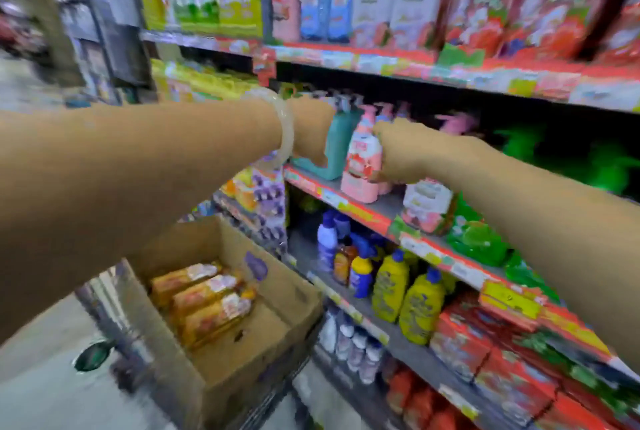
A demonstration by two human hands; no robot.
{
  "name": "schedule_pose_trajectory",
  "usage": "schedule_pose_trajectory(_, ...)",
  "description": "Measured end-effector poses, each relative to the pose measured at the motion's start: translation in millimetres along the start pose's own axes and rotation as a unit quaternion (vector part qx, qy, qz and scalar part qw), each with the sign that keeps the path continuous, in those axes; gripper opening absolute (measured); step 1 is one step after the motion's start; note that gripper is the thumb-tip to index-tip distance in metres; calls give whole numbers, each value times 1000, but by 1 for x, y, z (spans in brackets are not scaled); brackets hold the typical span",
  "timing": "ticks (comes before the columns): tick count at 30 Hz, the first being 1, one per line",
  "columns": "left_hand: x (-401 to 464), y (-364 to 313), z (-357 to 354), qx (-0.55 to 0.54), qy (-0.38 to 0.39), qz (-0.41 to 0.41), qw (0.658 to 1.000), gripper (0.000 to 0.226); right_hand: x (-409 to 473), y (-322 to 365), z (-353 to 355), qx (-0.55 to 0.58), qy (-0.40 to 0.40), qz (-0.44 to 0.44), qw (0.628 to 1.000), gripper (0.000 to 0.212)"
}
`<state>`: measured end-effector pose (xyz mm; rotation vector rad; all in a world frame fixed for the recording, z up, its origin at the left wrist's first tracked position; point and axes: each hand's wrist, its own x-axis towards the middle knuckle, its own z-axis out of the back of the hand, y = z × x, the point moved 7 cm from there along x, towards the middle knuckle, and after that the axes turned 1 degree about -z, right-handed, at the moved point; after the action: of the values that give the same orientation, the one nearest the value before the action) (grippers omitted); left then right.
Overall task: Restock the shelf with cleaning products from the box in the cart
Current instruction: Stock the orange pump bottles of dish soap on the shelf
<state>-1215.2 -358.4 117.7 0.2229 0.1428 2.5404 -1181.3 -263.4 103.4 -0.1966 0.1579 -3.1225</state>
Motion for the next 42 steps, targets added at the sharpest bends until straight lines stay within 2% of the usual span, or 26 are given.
schedule_pose_trajectory(5, -69, 140, -75, -18, 71, 134, 988, 54, 40, 140, -73, 45, 66, 96, 992, 55)
schedule_pose_trajectory(9, -99, 208, -139, -31, 122, 177, 976, 40, 65, 216, -131, 66, 125, 126, 982, 61)
schedule_pose_trajectory(13, -104, 248, -215, -45, 197, 184, 962, 37, 102, 256, -193, 80, 190, 129, 970, 59)
schedule_pose_trajectory(17, -91, 276, -280, -46, 253, 197, 946, 55, 143, 273, -247, 92, 241, 107, 960, 61)
schedule_pose_trajectory(21, -66, 288, -339, -79, 274, 177, 942, 54, 169, 277, -308, 94, 269, 81, 955, 57)
schedule_pose_trajectory(26, -39, 290, -415, -86, 335, 109, 932, 54, 184, 278, -387, 137, 328, 24, 934, 53)
schedule_pose_trajectory(34, 2, 307, -537, -79, 460, 23, 884, 62, 213, 277, -489, 231, 391, -123, 882, 55)
schedule_pose_trajectory(36, 11, 311, -561, -92, 486, 23, 869, 63, 216, 283, -516, 253, 413, -161, 860, 55)
schedule_pose_trajectory(40, 24, 314, -611, -129, 517, -3, 846, 62, 210, 305, -579, 316, 444, -259, 797, 89)
schedule_pose_trajectory(42, 25, 312, -631, -153, 530, -7, 834, 66, 201, 315, -606, 366, 431, -326, 757, 91)
